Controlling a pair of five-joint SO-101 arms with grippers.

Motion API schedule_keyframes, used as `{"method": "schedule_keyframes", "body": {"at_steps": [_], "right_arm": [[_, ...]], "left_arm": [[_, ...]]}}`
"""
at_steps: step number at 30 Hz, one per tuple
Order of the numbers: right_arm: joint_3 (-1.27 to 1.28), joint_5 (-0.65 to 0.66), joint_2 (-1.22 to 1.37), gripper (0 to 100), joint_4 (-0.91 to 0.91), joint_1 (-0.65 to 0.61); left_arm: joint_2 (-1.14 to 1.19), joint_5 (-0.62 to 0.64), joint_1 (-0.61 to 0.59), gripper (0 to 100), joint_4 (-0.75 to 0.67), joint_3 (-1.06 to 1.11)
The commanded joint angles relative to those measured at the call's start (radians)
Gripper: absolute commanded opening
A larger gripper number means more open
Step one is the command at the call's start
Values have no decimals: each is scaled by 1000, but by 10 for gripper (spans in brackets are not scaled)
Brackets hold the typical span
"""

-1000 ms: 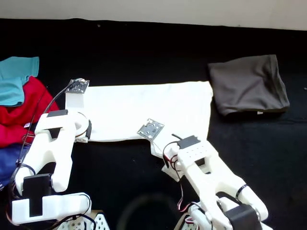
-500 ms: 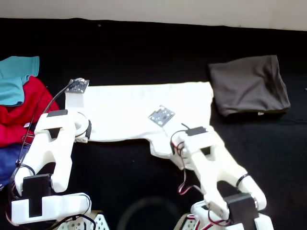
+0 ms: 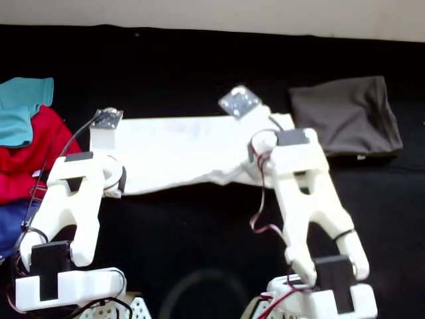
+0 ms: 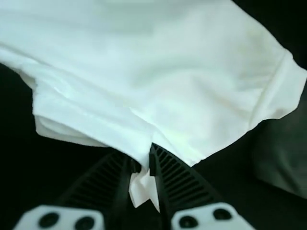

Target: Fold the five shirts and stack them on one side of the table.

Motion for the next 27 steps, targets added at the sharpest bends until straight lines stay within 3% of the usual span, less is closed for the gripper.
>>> {"method": "schedule_keyframes", "body": {"at_steps": [1,6,12,19,27], "right_arm": [[-173,5,113,7,5,4],[-372,-12,337,19,15,-15],[-572,-144,498,161,51,-13],[-700,-436,529,159,71,54],[-926,-440,527,141,430,59]], "left_arm": [[7,6,-35,8,-9,-19],[7,6,-35,8,-9,-19],[7,6,-35,8,-9,-19],[7,8,-36,8,-9,-19],[7,26,-36,8,-9,-19]]}}
